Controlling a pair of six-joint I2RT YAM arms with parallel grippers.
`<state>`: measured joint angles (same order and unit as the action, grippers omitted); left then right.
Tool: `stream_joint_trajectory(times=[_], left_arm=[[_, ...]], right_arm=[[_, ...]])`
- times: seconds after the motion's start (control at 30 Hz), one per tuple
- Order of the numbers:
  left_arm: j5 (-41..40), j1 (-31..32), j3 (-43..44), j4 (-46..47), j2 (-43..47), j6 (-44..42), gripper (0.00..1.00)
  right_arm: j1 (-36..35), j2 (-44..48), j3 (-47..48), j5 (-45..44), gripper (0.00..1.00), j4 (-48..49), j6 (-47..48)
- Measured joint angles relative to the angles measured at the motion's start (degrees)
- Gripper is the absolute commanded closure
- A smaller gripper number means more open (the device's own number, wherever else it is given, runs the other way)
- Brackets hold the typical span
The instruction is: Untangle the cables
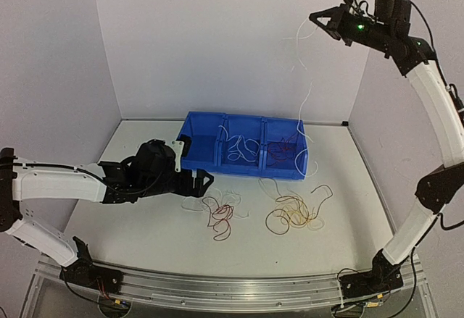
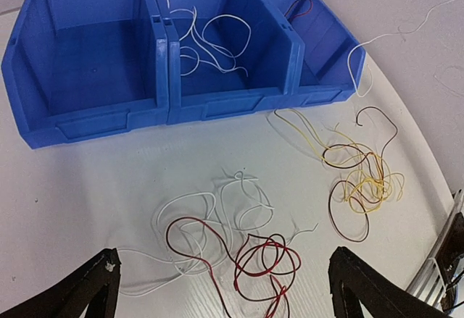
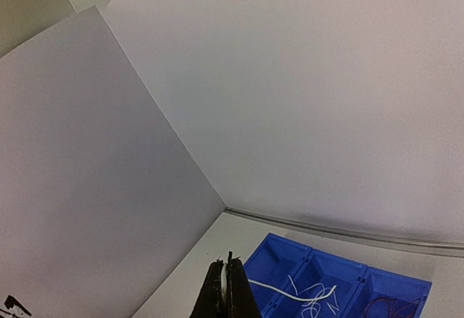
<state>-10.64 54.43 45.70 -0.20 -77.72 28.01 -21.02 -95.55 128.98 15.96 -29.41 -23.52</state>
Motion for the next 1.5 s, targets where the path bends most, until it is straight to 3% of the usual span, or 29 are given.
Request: stream_joint_trajectory(times=[0.47, 0.77, 1.2, 1.5], left_arm=[[-4.6, 0.0, -3.9, -3.0, 0.8, 4.9, 0.00], [-4.6, 0.0, -5.8, -3.5, 0.8, 7.1, 0.00], [-4.6, 0.0, -8.7, -2.2, 0.8, 8.0, 0.00], [-4.6, 0.0, -9.1, -0.7, 0.8, 8.1, 0.00]], right_arm=[[-7.3, -5.4, 7.6, 2.3, 1.00, 1.0, -3.6], [-9.2, -13.7, 14.7, 1.8, 1.00, 4.0, -5.5], [-11.3, -26.0, 17.4, -4.4, 1.00, 19.4, -5.1], [-11.4, -30.3, 17.7, -11.8, 1.00, 24.5, -0.1]])
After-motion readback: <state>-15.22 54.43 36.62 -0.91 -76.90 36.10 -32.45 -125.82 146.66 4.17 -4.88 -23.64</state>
